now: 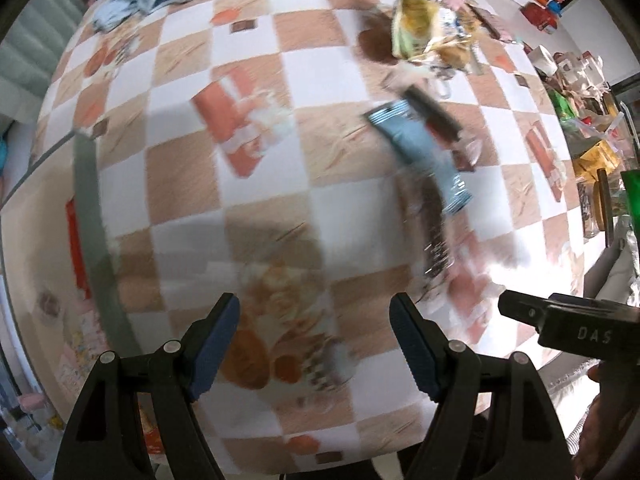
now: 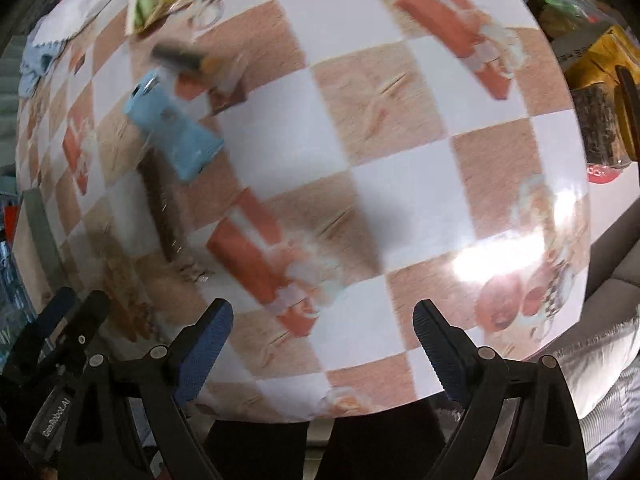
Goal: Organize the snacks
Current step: 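Move left gripper to clear brown-snack packet while right gripper grasps potato sticks bag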
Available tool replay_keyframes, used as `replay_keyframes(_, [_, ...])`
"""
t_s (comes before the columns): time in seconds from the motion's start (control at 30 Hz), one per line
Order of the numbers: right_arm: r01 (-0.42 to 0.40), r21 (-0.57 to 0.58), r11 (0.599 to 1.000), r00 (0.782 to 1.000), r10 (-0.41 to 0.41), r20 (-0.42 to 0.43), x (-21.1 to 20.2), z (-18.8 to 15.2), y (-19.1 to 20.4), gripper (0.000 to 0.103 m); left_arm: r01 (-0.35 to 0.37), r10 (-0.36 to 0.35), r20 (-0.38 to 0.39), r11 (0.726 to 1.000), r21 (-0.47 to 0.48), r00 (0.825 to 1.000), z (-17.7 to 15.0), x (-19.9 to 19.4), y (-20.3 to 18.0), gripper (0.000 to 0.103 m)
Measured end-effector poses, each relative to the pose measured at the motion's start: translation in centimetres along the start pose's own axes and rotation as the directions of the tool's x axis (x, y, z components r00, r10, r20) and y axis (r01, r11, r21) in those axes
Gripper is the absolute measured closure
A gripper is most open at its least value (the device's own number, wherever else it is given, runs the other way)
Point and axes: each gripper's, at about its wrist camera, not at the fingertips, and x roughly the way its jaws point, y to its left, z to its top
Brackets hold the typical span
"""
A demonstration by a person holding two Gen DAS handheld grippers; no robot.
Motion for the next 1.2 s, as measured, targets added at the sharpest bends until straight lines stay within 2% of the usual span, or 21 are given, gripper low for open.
replay_keyframes(0.13, [0.003,0.013,1.000,0.999,-0.004,0.041,-1.2,2.1,-1.5,0.010,-0.002,0.002,0.016,1.000,0.027,1.000,1.0,0.1,-2.3,0.023])
replay_keyframes(0.3, [0.009,-0.018,1.000,0.996,-0.007,0.087,-3.2,5.0,-1.3,0.011,-0.006,0.006,0.012,1.000,0.031,1.000,2.1,1.0,-4.7,0.023])
replay_keyframes(0.4, [0.022,-0.061,0.998,0.994,-0.016,0.111,-4.2,7.0,-0.8,0.010,-0.022,0.022,0.004,0.999,0.039,1.000,2.5,1.6,-6.7,0.023])
replay_keyframes(0.53, [0.062,-0.138,0.988,0.990,-0.043,0.132,-4.7,8.5,0.8,0.010,-0.038,0.039,-0.017,0.999,0.023,0.999,3.1,3.3,-7.5,0.023])
replay_keyframes(0.67, [0.140,-0.253,0.957,0.977,-0.093,0.190,-6.1,10.8,3.6,0.011,-0.051,0.051,-0.026,0.999,0.008,0.998,3.5,4.1,-8.0,0.023])
replay_keyframes(0.73, [0.204,-0.331,0.921,0.962,-0.125,0.244,-7.0,11.8,5.0,0.011,-0.054,0.054,-0.029,0.999,0.005,0.998,3.7,4.4,-8.3,0.023])
replay_keyframes(0.8, [0.296,-0.418,0.859,0.934,-0.168,0.316,-7.7,12.6,7.1,0.011,-0.057,0.057,-0.032,0.998,0.001,0.998,3.9,4.6,-8.3,0.023])
replay_keyframes(0.83, [0.347,-0.469,0.812,0.915,-0.185,0.358,-8.1,13.0,8.1,0.011,-0.060,0.060,-0.034,0.998,0.000,0.998,4.0,4.6,-8.1,0.023])
replay_keyframes(0.87, [0.376,-0.496,0.782,0.904,-0.193,0.381,-7.9,13.0,8.7,0.011,-0.064,0.064,-0.035,0.998,-0.002,0.997,4.0,4.6,-8.0,0.023])
replay_keyframes(0.93, [0.457,-0.561,0.690,0.870,-0.215,0.445,-8.0,13.5,10.3,0.011,-0.066,0.065,-0.039,0.998,-0.007,0.997,4.0,4.8,-7.9,0.023])
replay_keyframes(0.97, [0.501,-0.595,0.629,0.849,-0.222,0.480,-7.7,13.7,11.5,0.011,-0.063,0.062,-0.042,0.998,-0.013,0.997,3.8,4.8,-7.8,0.023])
replay_keyframes(1.03, [0.555,-0.636,0.537,0.820,-0.224,0.526,-7.0,13.4,12.9,0.011,-0.059,0.058,-0.046,0.998,-0.022,0.997,3.6,5.0,-7.9,0.023])
replay_keyframes(1.13, [0.590,-0.679,0.437,0.801,-0.208,0.561,-6.2,14.0,14.1,0.011,-0.073,0.072,-0.051,0.997,-0.017,0.996,3.6,5.9,-8.1,0.023])
replay_keyframes(1.2, [0.600,-0.696,0.394,0.795,-0.198,0.573,-5.6,14.0,15.0,0.011,-0.071,0.070,-0.055,0.997,-0.018,0.996,3.7,6.3,-8.0,0.023])
